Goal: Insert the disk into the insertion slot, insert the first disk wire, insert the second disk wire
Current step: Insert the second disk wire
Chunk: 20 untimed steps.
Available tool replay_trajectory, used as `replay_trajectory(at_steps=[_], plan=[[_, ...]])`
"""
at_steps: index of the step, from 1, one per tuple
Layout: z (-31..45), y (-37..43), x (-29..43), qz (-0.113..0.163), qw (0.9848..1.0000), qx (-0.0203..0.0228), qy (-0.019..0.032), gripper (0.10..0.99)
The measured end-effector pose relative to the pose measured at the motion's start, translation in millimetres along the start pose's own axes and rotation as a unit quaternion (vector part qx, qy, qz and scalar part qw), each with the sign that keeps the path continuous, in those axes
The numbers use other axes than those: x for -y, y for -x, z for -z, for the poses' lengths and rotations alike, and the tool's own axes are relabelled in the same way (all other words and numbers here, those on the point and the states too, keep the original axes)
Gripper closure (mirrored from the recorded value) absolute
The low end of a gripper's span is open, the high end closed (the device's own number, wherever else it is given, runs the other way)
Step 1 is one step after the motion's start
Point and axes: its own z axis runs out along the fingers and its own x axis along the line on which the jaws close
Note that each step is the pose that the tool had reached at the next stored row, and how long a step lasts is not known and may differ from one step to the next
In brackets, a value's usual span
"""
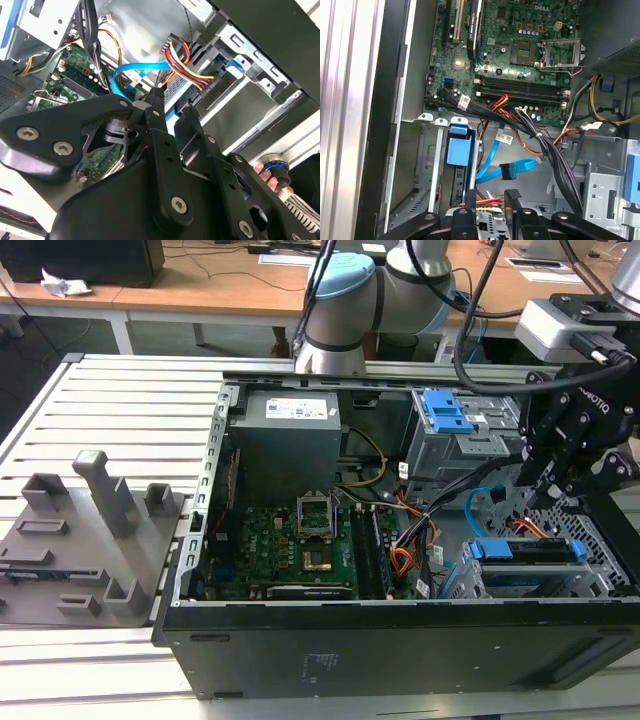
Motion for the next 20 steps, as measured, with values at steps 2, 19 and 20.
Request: replay_trajectory(at_steps=[2,19,20], plan=[[-0.3,0.4,-3.7,0.0,1.0,0.0001,0.0,0.725],[-11.6,13.2,-28.4,0.013,0.9999,-0.0007,-0.0005,0.725],[-13.5,13.3,-28.3,0.013,0.9999,-0.0008,-0.0005,0.725]])
